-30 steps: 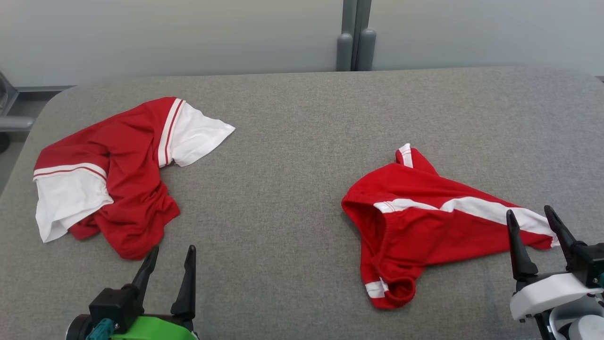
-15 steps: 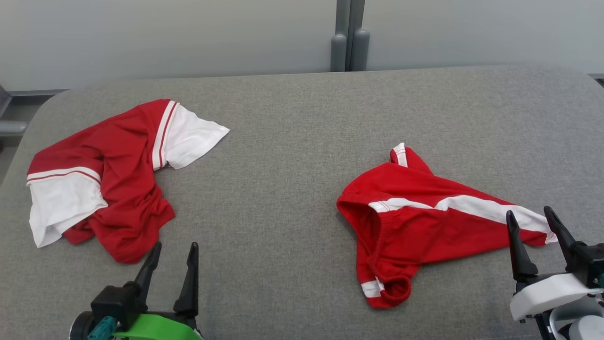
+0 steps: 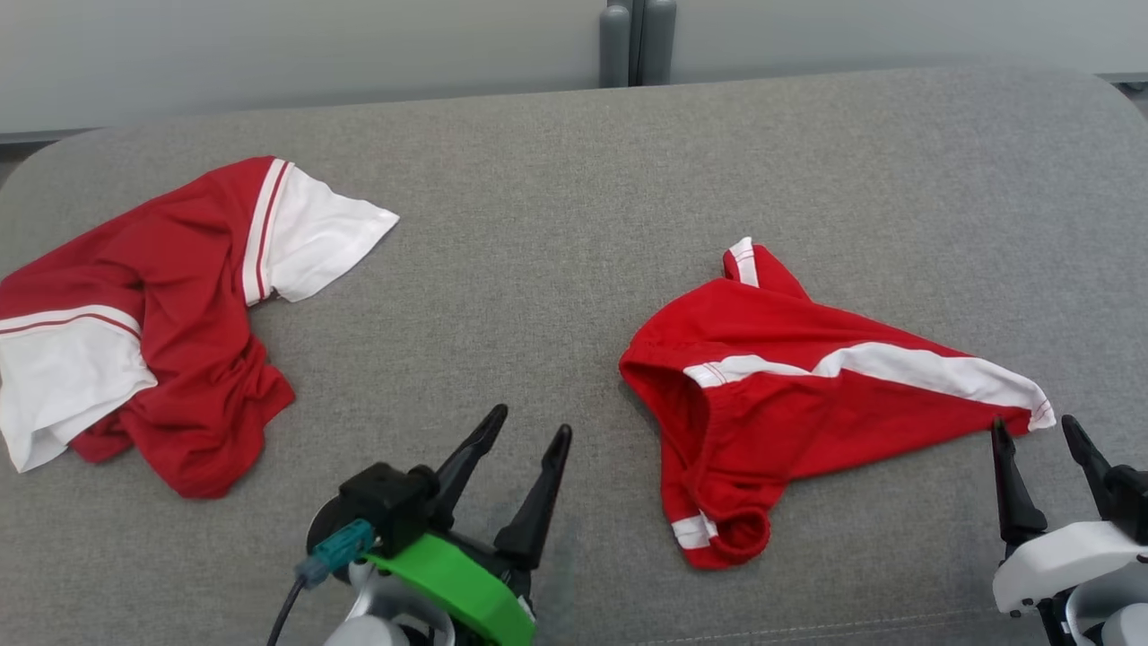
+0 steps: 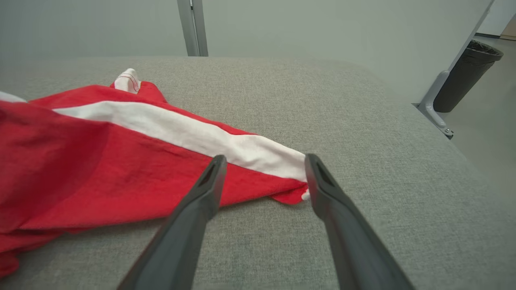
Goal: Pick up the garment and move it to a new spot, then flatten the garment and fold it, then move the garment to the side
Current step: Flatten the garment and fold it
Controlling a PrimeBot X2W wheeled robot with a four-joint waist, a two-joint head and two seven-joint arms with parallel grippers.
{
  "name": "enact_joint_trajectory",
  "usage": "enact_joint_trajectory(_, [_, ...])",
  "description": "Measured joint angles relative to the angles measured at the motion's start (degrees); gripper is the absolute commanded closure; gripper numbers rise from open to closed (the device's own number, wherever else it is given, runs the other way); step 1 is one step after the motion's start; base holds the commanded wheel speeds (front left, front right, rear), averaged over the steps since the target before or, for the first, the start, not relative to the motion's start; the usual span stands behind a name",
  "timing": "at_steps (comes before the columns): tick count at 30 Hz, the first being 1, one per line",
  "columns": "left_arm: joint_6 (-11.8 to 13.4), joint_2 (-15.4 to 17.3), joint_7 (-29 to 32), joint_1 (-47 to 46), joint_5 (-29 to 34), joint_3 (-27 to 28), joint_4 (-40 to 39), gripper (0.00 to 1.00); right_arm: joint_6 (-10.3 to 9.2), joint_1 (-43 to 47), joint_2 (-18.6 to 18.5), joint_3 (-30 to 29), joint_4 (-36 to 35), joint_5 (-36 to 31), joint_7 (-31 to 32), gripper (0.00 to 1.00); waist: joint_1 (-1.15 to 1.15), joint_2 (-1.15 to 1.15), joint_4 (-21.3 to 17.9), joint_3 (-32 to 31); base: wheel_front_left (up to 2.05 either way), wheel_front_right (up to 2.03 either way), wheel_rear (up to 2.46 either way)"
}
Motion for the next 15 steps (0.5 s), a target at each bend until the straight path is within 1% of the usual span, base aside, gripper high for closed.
enact_joint_trajectory(4, [-0.4, -0.6, 4.6, -3.2, -0.6, -3.4, -0.3, 0.00, 0.25, -1.7, 0.0, -0.5, 2.8, 1.5, 1.2, 0.00, 0.00, 0.00, -0.7, 2.1, 0.00, 0.00, 0.00])
enact_joint_trajectory(5, [-0.5, -0.6, 5.9, -3.7, -1.3, -4.1, -0.3, 0.00, 0.53, -2.6, 0.1, -0.6, 3.3, 1.8, 1.2, 0.00, 0.00, 0.00, -0.9, 2.6, 0.00, 0.00, 0.00])
enact_joint_trajectory(8, [-0.5, -0.6, 8.9, -4.8, -3.4, -5.6, -0.4, 0.00, 0.55, -5.4, 0.0, -0.9, 4.7, 2.2, 1.6, 0.00, 0.00, 0.00, -1.5, 4.2, 0.00, 0.00, 0.00])
enact_joint_trajectory(15, [-0.2, -0.7, 14.8, -10.5, -4.2, -7.5, -0.6, 0.00, 0.57, -9.9, -1.7, -2.5, 8.4, 2.8, 2.2, 0.00, 0.00, 0.00, -2.8, 8.1, 0.00, 0.00, 0.00])
